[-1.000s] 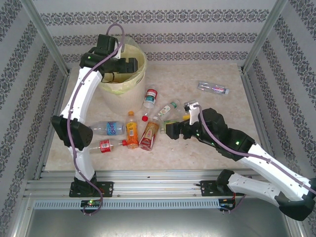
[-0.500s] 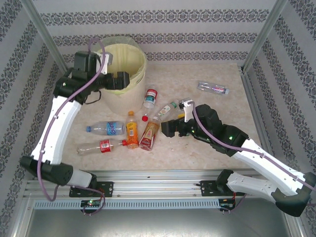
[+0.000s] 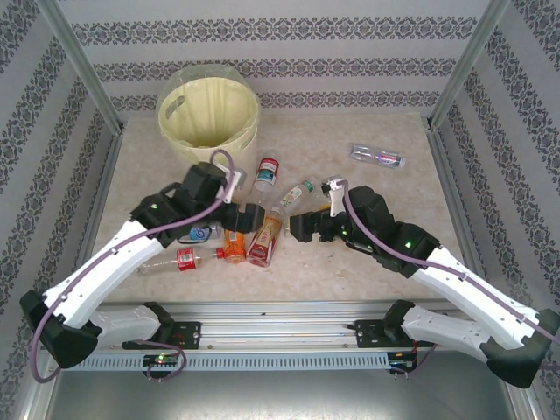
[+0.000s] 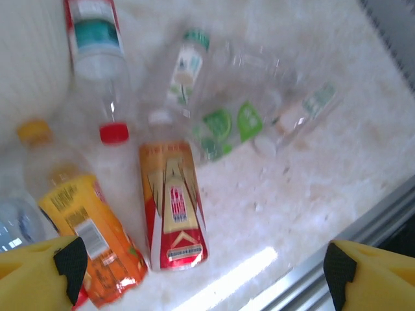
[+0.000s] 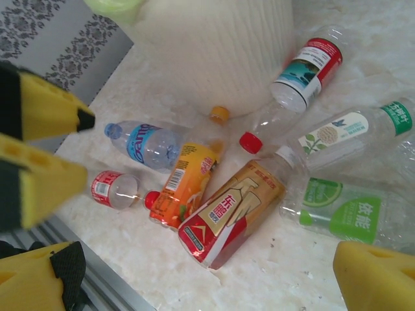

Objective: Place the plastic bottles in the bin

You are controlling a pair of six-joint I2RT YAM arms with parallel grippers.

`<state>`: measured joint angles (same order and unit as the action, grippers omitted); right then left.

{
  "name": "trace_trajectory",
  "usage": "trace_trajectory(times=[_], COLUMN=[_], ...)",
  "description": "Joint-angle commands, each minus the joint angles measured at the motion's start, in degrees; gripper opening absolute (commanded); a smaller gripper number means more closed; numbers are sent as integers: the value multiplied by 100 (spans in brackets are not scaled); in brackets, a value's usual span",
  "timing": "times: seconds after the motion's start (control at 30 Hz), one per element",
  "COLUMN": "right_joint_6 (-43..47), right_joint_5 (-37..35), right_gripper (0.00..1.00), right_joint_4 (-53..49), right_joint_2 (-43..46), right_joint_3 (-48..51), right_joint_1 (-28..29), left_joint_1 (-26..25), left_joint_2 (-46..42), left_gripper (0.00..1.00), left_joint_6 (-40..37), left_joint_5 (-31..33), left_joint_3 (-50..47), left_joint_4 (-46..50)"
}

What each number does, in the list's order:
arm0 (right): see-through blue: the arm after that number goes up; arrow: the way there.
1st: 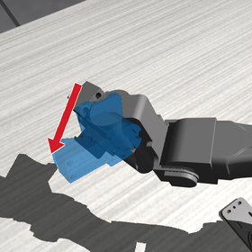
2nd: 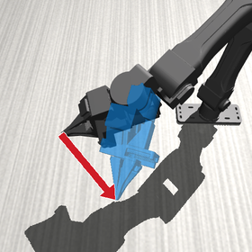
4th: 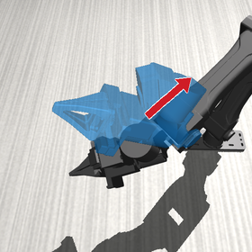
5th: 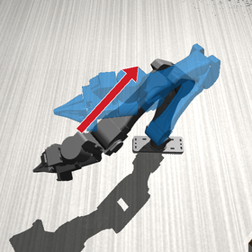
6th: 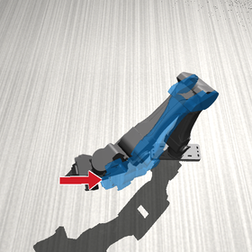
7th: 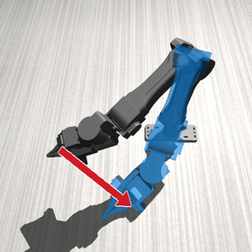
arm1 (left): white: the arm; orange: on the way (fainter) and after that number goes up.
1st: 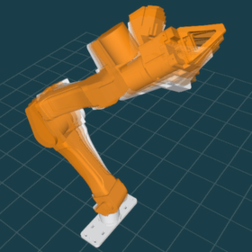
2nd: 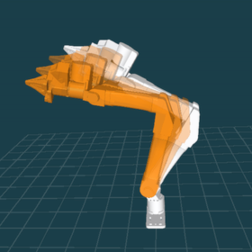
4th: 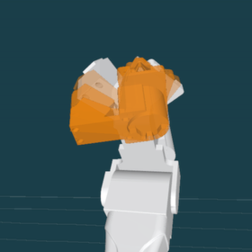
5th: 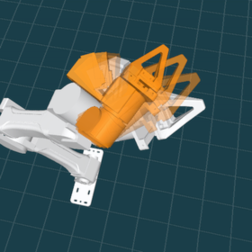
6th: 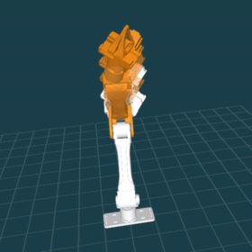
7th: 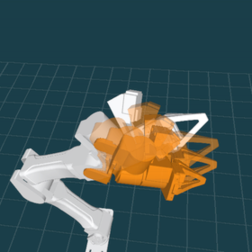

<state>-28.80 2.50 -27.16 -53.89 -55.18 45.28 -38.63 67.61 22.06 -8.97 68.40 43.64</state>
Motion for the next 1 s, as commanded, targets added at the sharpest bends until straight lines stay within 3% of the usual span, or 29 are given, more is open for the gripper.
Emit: trace_trajectory(times=[0.0, 0.1, 0.47, 0.97], right_joint_6=[-134, -143, -410, -550], right_joint_5=[220, 353, 821, 956], right_gripper=[98, 98, 98, 98], right_joint_4=[37, 1, -35, -36], right_joint_2=[154, 245, 710, 933], right_joint_3=[155, 222, 630, 928], right_joint_1=[-218, -404, -1011, -1197], left_joint_1=[-332, -540, -575, -571], left_joint_2=[96, 301, 1551, 2948], left_gripper=[95, 95, 97, 91], left_joint_6=[350, 412, 570, 573], left_joint_5=[229, 251, -67, 122], left_joint_3=[-258, -470, -668, -33], left_joint_4=[-516, -662, -964, -275])
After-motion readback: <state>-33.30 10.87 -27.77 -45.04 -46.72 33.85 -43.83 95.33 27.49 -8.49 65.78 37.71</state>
